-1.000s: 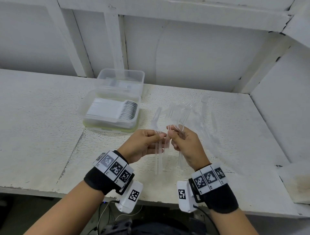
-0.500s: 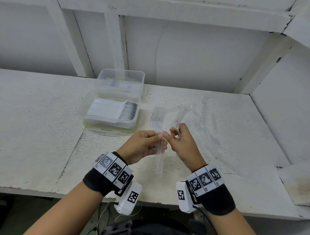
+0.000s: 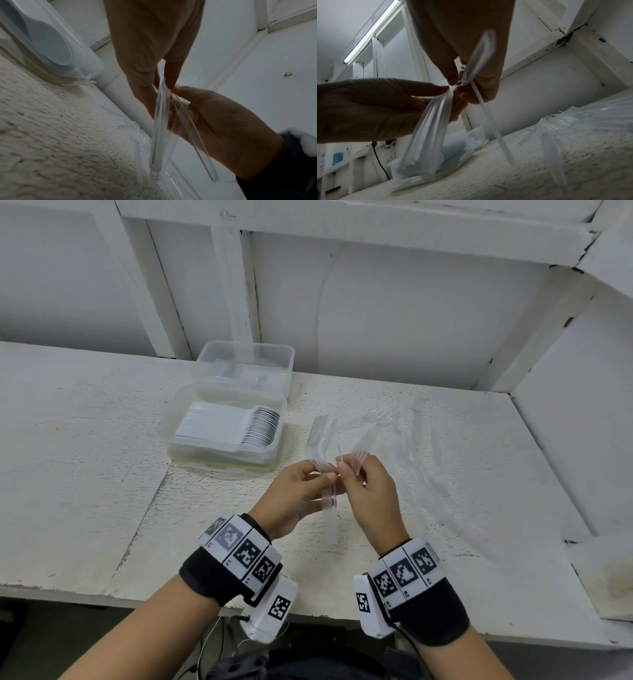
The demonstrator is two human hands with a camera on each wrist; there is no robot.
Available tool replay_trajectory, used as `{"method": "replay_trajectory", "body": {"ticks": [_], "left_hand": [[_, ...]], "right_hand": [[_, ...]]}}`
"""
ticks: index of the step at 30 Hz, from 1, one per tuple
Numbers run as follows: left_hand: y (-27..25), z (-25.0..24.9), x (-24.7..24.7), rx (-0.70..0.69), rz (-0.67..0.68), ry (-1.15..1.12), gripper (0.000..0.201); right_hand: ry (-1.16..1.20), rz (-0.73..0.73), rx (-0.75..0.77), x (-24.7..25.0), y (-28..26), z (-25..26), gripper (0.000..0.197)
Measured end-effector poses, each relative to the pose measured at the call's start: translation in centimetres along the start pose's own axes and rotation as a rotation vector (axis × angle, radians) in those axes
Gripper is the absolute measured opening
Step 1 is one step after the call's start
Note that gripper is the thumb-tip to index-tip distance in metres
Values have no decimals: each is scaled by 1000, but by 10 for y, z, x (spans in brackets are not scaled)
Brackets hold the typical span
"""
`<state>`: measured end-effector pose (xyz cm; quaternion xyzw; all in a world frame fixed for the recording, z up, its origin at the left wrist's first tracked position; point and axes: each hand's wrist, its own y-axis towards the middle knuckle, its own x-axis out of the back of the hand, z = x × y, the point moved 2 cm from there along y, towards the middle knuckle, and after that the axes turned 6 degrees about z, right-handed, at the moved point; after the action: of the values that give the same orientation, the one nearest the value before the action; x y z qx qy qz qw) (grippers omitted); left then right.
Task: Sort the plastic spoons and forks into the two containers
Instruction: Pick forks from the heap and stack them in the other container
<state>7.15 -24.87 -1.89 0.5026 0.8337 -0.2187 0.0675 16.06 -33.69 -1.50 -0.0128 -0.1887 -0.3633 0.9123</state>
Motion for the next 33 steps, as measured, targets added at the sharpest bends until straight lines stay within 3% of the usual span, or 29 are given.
{"method": "replay_trajectory", "body": {"ticks": [3, 13, 17, 20, 23, 29, 33], "left_hand": [[1, 1, 0, -25, -31, -3, 12], [0, 1, 2, -25, -27, 34, 14], [0, 1, 5, -10, -60, 45, 10], [-1, 0, 6, -17, -78, 43, 9], [0, -1, 4, -14, -70, 34, 10], [1, -1, 0, -47, -80, 18, 11], [1, 0, 3, -43, -85, 46, 13]], "right_hand": [[-11, -5, -18, -4, 2, 0, 17], [41, 190, -90, -8, 1, 11, 31], [140, 90, -82, 3, 4, 15, 21], [55, 1, -45, 9, 10, 11, 24], [-37, -41, -12, 8, 10, 9, 9], [-39, -32, -10, -5, 3, 9, 13], [-45, 87, -61, -9, 3, 13, 25]]}}
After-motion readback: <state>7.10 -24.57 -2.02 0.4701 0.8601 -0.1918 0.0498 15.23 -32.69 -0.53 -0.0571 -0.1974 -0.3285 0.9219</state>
